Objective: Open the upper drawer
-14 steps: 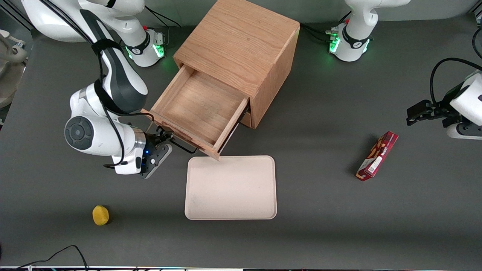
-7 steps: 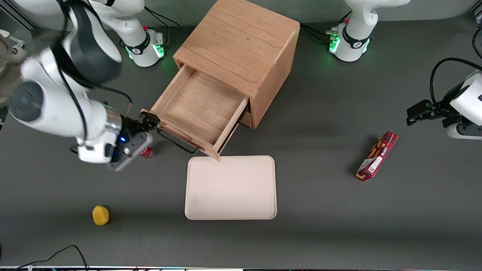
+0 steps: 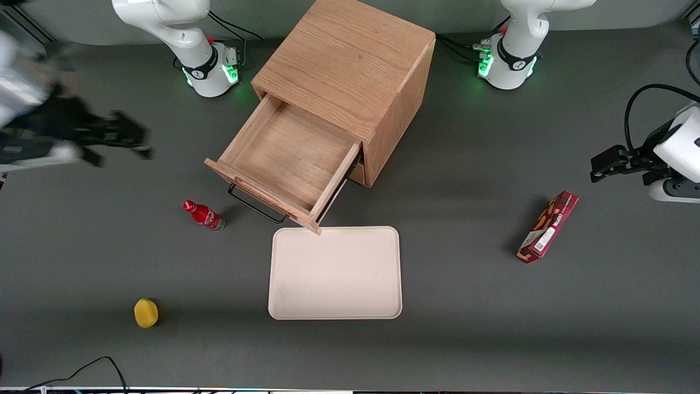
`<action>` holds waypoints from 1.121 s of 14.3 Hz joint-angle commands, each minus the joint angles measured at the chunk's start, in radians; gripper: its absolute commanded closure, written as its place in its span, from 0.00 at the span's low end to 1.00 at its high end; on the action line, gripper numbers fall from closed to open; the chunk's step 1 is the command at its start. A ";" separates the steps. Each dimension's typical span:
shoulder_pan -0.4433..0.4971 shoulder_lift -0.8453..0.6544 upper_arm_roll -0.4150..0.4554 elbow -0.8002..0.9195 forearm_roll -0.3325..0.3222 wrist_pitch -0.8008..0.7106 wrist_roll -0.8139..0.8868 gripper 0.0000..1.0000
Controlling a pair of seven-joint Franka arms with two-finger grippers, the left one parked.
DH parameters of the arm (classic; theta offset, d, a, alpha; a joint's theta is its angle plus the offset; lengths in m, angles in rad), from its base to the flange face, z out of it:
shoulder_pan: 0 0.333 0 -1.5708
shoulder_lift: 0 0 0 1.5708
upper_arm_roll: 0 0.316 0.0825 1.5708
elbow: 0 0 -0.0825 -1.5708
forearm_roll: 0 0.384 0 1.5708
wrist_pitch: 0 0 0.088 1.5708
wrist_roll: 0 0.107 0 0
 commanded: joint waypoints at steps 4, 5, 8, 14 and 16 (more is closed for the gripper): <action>0.014 -0.136 -0.095 -0.276 -0.005 0.023 0.229 0.00; 0.017 -0.140 -0.092 -0.317 -0.005 0.049 0.255 0.00; 0.021 -0.211 -0.034 -0.472 -0.064 0.157 0.309 0.00; 0.020 -0.182 -0.037 -0.414 -0.077 0.149 0.162 0.00; 0.020 -0.188 -0.040 -0.413 -0.075 0.111 0.090 0.00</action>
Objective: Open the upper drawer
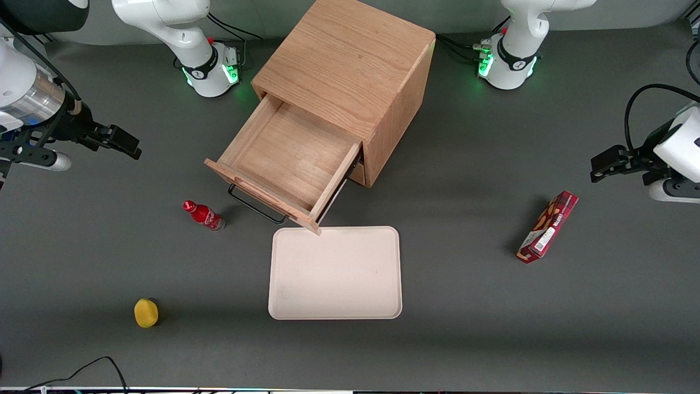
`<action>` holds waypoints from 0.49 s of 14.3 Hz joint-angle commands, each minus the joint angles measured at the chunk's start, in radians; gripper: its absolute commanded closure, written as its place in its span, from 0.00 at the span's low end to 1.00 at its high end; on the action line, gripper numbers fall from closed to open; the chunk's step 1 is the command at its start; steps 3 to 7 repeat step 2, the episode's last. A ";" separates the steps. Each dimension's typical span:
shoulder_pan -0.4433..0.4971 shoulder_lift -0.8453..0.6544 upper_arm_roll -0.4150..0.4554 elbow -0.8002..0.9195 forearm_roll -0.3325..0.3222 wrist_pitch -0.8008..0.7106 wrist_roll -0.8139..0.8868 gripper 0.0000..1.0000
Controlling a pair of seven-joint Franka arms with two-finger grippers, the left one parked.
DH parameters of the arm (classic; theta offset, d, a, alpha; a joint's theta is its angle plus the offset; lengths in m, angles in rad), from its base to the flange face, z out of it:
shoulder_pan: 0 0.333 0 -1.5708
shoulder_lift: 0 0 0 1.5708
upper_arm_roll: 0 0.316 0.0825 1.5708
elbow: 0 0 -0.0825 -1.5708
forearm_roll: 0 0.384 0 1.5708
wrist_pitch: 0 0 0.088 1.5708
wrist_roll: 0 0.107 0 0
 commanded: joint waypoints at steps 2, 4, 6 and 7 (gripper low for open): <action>0.002 -0.015 -0.009 0.002 -0.016 -0.033 -0.059 0.00; 0.002 -0.015 -0.009 0.002 -0.016 -0.033 -0.059 0.00; 0.002 -0.015 -0.009 0.002 -0.016 -0.033 -0.059 0.00; 0.002 -0.015 -0.009 0.002 -0.016 -0.033 -0.059 0.00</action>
